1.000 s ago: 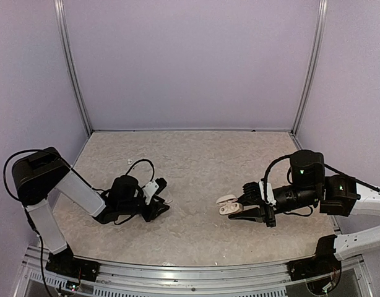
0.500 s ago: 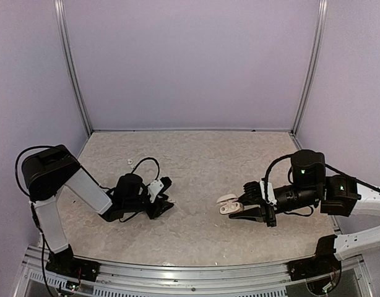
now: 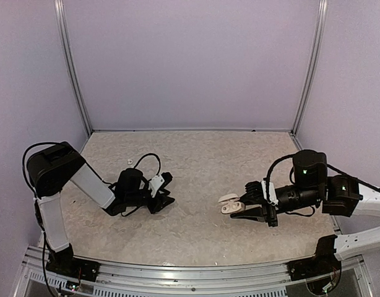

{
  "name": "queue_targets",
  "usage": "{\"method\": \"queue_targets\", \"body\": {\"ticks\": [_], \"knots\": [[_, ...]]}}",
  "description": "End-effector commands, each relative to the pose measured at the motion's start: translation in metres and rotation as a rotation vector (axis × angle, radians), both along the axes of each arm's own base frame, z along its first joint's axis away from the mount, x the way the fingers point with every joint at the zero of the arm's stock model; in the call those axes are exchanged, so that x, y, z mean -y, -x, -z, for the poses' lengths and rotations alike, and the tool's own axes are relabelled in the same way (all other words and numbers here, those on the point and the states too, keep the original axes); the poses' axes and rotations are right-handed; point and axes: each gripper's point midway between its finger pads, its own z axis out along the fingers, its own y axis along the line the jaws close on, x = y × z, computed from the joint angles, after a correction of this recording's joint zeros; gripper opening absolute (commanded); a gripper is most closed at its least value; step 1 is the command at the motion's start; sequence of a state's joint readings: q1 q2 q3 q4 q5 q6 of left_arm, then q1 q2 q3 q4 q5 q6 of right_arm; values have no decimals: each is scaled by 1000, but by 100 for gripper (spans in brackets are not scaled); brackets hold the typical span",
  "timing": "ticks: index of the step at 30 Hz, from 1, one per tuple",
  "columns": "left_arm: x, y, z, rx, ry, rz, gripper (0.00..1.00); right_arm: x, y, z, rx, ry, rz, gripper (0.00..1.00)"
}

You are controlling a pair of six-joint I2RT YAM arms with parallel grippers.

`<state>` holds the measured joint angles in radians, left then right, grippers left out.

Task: Insert the wireless bluetooth earbuds into the charging case
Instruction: Pick up the left earbud from the center of the board.

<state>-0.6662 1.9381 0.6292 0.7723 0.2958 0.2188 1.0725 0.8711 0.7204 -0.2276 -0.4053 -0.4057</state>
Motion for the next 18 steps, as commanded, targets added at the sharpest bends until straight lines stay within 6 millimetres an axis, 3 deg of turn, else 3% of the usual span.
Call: {"method": "queue_targets", "body": {"ticks": [1,8,18], "knots": [[-4,24,36,-132,-70,61,37,3,4,-7,6,-19,1,0],[-5,33,43,-156,-94,32,38,6,5,-9,3,-27,5,0],[-15,43,38,-172,-45,-29,36,7,6,-11,3,-35,3,0]]}}
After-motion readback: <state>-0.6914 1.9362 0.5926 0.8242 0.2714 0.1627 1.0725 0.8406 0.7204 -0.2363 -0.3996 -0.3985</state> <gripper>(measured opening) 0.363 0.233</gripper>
